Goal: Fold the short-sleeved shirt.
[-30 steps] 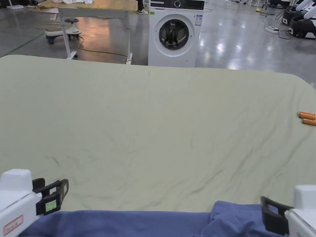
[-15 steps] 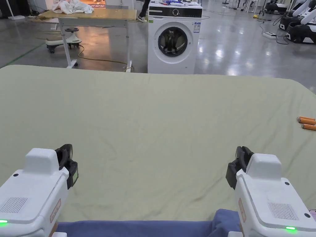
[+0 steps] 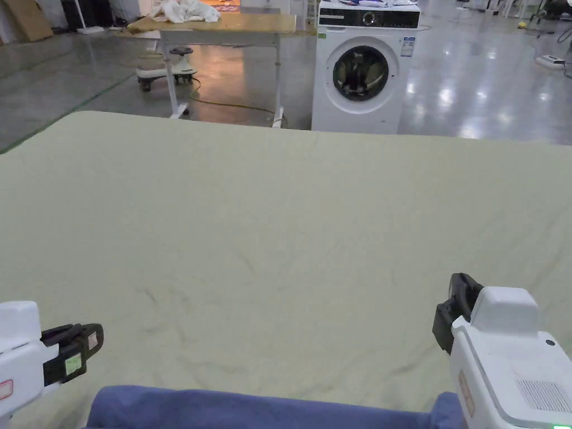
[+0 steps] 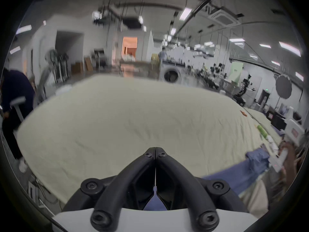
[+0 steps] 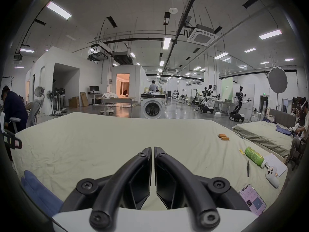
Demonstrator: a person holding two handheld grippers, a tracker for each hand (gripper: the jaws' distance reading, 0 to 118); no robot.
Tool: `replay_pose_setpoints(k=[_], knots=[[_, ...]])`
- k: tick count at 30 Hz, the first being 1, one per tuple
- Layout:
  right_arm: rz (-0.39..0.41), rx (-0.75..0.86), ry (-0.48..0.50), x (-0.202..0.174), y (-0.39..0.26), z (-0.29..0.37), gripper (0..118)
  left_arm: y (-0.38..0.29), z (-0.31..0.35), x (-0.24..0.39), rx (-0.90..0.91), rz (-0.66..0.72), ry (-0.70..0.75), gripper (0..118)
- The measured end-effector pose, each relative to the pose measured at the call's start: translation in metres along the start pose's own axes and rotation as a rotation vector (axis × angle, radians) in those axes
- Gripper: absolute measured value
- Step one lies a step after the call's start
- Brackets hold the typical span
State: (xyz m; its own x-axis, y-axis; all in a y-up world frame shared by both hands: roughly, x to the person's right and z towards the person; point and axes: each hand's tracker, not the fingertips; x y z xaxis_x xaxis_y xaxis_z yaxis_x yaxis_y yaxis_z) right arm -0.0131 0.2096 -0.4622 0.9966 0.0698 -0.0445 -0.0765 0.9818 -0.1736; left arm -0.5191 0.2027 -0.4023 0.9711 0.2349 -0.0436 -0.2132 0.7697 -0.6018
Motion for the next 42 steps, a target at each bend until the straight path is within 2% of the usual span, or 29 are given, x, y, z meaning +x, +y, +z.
replay_pose_setpoints(k=[3,5,6,7,10,11,12,16,20,22,24,25,26,27,29,31,42], knots=[[0.004,-0.026,0.014,-0.002,-0.006,-0.003,2,-0.014,-0.003,-0.035,-0.097,0.072,-0.081,0],[0.003,-0.043,0.019,-0.003,-0.01,-0.004,2,-0.022,-0.008,-0.059,-0.144,0.169,-0.139,1],[0.004,-0.052,0.022,-0.003,-0.012,-0.004,2,-0.026,-0.012,-0.071,-0.187,0.235,-0.204,5],[0.005,-0.06,0.025,-0.004,-0.014,-0.005,2,-0.031,-0.015,-0.083,-0.195,0.291,-0.247,14],[0.011,-0.076,0.028,-0.003,-0.017,-0.005,2,-0.045,-0.026,-0.105,-0.252,0.396,-0.324,81],[0.014,-0.083,0.03,-0.003,-0.018,-0.005,2,-0.05,-0.03,-0.11,-0.273,0.414,-0.334,96],[0.015,-0.087,0.028,-0.002,-0.019,-0.005,2,-0.054,-0.034,-0.115,-0.273,0.409,-0.373,98],[0.016,-0.103,0.024,0.0,-0.022,-0.004,2,-0.075,-0.06,-0.126,-0.357,0.509,-0.475,97],[0.023,-0.111,0.018,0.002,-0.023,-0.003,2,-0.084,-0.075,-0.129,-0.291,0.599,-0.639,96],[0.023,-0.115,0.014,0.003,-0.024,-0.003,2,-0.088,-0.086,-0.124,-0.329,0.603,-0.677,89],[0.018,-0.121,0.014,0.003,-0.025,-0.003,2,-0.088,-0.092,-0.117,-0.317,0.574,-0.661,65],[0.015,-0.124,0.014,0.003,-0.025,-0.003,2,-0.087,-0.095,-0.115,-0.324,0.565,-0.647,49],[0.014,-0.128,0.015,0.003,-0.025,-0.003,2,-0.089,-0.091,-0.096,-0.338,0.558,-0.617,28],[0.012,-0.13,0.016,0.003,-0.026,-0.003,2,-0.091,-0.092,-0.085,-0.355,0.548,-0.586,20],[0.013,-0.136,0.018,0.003,-0.027,-0.004,2,-0.093,-0.093,-0.08,-0.357,0.532,-0.55,15],[0.017,-0.139,0.018,0.003,-0.027,-0.003,2,-0.09,-0.087,-0.076,-0.327,0.551,-0.581,11],[0.027,-0.148,0.015,0.008,-0.027,-0.005,2,-0.049,-0.045,-0.057,-0.236,0.471,-0.522,6]])
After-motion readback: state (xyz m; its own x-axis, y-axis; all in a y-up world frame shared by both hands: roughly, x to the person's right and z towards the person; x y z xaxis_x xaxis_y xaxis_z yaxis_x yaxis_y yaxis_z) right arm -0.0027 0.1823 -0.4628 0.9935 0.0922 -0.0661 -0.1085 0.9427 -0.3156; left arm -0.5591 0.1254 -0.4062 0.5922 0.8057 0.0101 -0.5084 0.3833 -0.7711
